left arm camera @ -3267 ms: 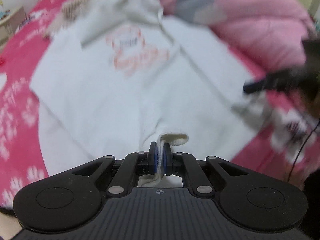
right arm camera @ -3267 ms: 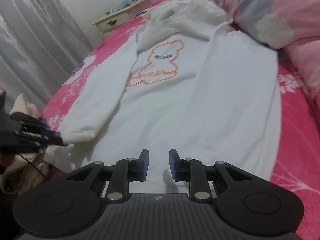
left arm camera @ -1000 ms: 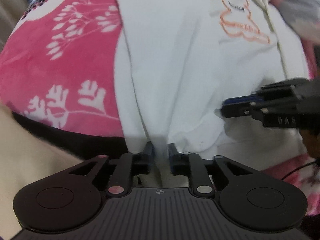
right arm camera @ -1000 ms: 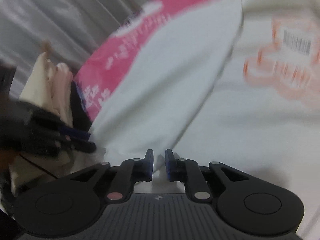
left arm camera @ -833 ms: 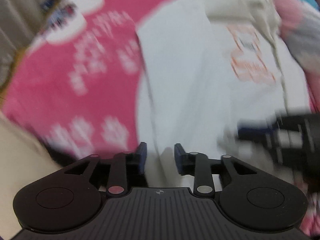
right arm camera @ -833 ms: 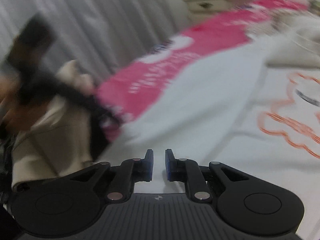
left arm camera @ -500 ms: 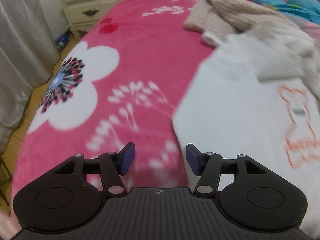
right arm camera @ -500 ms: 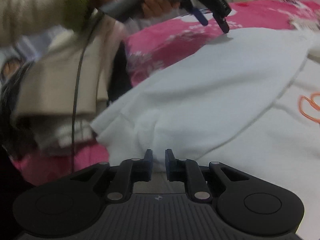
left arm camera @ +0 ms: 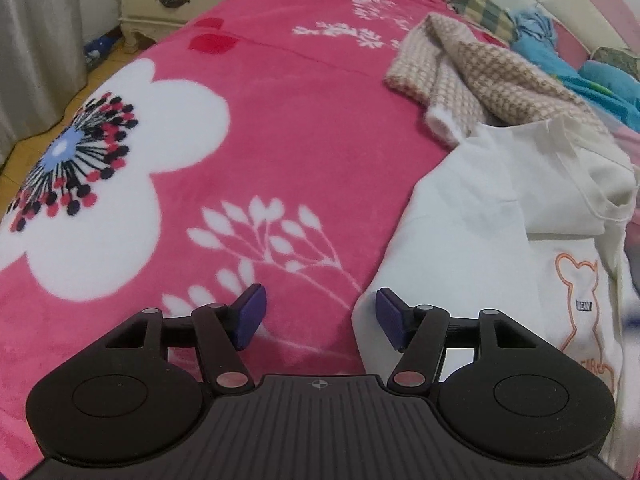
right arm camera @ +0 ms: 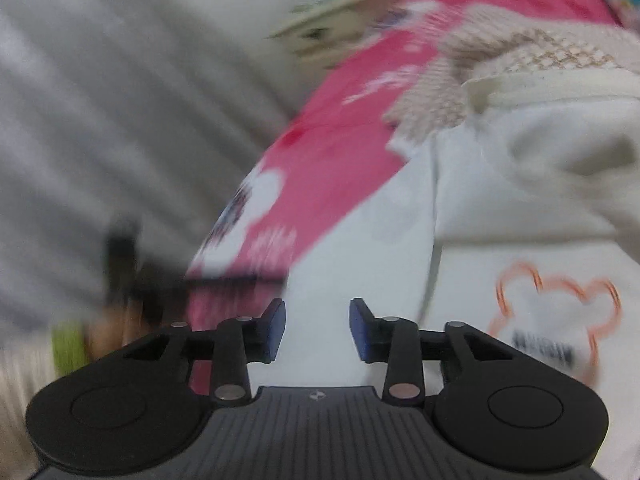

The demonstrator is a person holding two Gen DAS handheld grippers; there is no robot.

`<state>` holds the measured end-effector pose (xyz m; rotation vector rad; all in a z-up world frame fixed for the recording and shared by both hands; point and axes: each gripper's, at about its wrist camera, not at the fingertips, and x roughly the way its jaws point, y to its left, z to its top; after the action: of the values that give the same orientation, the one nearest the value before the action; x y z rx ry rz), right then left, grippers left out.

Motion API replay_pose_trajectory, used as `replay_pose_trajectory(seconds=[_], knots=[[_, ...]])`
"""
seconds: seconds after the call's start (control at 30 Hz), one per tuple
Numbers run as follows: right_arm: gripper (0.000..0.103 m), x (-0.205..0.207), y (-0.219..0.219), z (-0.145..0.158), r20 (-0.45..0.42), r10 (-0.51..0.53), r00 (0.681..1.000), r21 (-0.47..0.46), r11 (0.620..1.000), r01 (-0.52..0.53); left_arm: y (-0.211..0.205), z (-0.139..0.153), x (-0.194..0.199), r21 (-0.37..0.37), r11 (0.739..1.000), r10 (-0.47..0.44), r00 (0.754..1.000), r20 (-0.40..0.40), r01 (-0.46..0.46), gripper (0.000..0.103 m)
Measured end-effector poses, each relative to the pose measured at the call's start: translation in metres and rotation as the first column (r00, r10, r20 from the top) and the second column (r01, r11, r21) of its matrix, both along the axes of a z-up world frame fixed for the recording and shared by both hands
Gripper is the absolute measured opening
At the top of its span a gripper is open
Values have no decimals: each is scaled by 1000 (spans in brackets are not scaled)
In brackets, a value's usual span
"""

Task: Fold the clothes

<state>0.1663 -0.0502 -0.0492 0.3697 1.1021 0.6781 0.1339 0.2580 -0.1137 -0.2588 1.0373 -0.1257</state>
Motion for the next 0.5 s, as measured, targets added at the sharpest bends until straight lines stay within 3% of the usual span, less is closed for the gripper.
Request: replay_pose_trajectory(seconds=[0.07, 0.2, 0.27, 0.37, 0.4, 0.43, 0.5], knots=[[52, 40, 22, -4, -75, -37, 997, -8, 999, 36, 1, -2, 1, -22, 1000, -12, 1000, 12, 12, 61], [54, 98, 63, -31, -252, -121, 960, -65, 992, 108, 3, -1, 3, -89, 994, -53, 998, 41, 56, 60], [54, 109, 77, -49, -313, -165, 935, -140, 982, 127, 3, -2, 4, -137, 988, -62, 997, 48, 68, 59], [55, 123, 94, -72, -366, -206, 908, -256, 960, 115, -6, -4, 5, -131, 986, -99, 994, 50, 105, 56], [55, 125, 97, -78, -376, -217, 901, -277, 954, 114, -12, -4, 4, -105, 987, -114, 992, 58, 119, 48], [56, 125, 99, -80, -379, -220, 899, -279, 953, 116, -18, -4, 4, -77, 988, -129, 989, 68, 134, 32], [58, 124, 101, -85, -386, -227, 894, -283, 952, 119, -30, -3, 1, -31, 986, -160, 983, 89, 163, 14]])
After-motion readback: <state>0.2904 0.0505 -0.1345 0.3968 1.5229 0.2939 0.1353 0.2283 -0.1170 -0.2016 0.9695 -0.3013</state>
